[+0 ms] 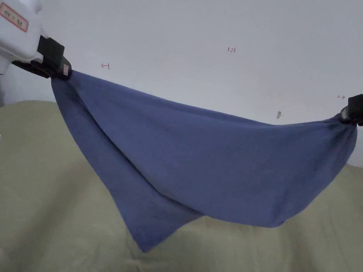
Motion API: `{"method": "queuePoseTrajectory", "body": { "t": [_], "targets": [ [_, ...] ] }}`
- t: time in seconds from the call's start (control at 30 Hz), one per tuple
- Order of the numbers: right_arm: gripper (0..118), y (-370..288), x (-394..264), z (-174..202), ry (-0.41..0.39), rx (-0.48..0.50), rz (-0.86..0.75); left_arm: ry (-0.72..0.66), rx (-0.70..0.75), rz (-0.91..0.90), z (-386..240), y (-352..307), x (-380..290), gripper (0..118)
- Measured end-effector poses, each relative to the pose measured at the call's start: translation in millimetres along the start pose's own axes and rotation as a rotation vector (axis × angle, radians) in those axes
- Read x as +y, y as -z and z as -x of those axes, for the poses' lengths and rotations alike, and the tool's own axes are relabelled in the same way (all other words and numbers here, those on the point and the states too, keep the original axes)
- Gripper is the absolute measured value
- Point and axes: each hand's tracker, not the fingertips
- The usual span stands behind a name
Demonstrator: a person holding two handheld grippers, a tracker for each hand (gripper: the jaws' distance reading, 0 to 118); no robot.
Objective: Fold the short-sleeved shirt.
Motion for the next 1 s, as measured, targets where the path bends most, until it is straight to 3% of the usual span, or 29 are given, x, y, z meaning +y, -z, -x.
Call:
{"method": "queuePoseTrajectory", "body": {
  "t": [0.27,0.43,0.67,1.0],
  "targets": [
    [3,19,41,9,0.010,-0.025,-0.052,-0.004,0.037,-0.063,-1,28,60,1],
    [3,32,29,9,0.035,-0.014,-0.006,-0.011,0.015,-0.036,-4,35,46,1],
    [3,39,-53,9,-0.007,-0.026,0.119,0.040,-0.020,0.046,-14,17,-53,1],
    [3,1,-225,-10,0.081,-0.011,0.290,-0.095,-0.074,0.267,14,-5,-231,1]
  ]
}}
